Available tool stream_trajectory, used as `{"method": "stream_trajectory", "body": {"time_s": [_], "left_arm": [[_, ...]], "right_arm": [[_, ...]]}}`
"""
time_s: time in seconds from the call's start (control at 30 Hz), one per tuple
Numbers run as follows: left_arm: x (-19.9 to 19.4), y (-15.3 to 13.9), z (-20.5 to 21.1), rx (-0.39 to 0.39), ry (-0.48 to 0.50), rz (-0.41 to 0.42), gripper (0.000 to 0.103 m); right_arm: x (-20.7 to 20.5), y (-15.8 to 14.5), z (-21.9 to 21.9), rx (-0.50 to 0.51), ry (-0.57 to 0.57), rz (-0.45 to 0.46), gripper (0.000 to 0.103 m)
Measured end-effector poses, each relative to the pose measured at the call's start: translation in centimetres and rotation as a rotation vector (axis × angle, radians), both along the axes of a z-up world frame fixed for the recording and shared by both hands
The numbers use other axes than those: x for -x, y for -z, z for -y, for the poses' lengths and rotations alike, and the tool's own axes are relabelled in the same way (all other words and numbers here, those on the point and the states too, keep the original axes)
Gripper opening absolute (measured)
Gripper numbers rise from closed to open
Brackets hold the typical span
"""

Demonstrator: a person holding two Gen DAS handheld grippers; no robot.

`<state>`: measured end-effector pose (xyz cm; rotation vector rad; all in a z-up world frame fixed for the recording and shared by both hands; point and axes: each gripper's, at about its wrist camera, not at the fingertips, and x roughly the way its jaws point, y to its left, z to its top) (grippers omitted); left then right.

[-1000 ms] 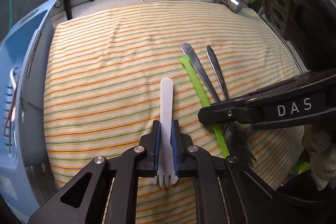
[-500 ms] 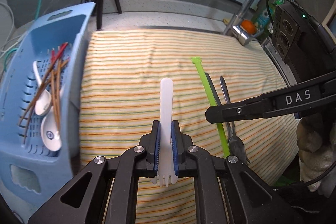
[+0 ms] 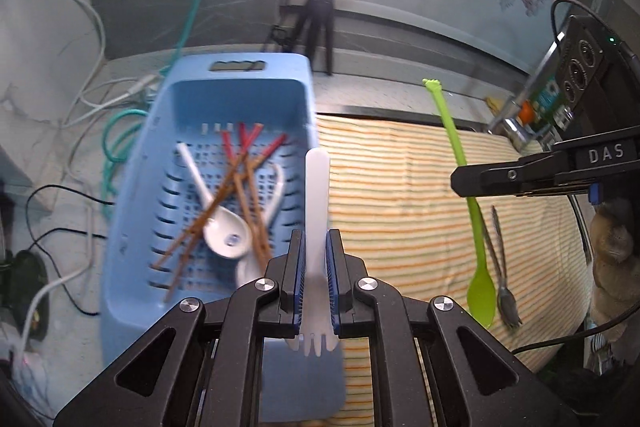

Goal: Organize utensils
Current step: 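Carry the fork and green spoon into the blue basket and open both grippers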

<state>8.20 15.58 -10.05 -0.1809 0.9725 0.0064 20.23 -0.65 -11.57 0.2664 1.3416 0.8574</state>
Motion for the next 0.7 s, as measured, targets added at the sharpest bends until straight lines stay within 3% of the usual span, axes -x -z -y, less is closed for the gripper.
{"method": "stream_trajectory", "body": {"time_s": [0.27,0.7], "left_arm": [[-1.9,0.5,-4.7,-0.009,-0.075,-0.012,0.009],[-3.9,3.1,-7.9,0.019,-0.131,-0.062,0.009]], "right_arm": [[-0.9,-1.0,-6.7,0.008,-0.046,0.053,0.006],[-2.4,2.2,-11.8,0.072,-0.073,0.039,0.006]]}}
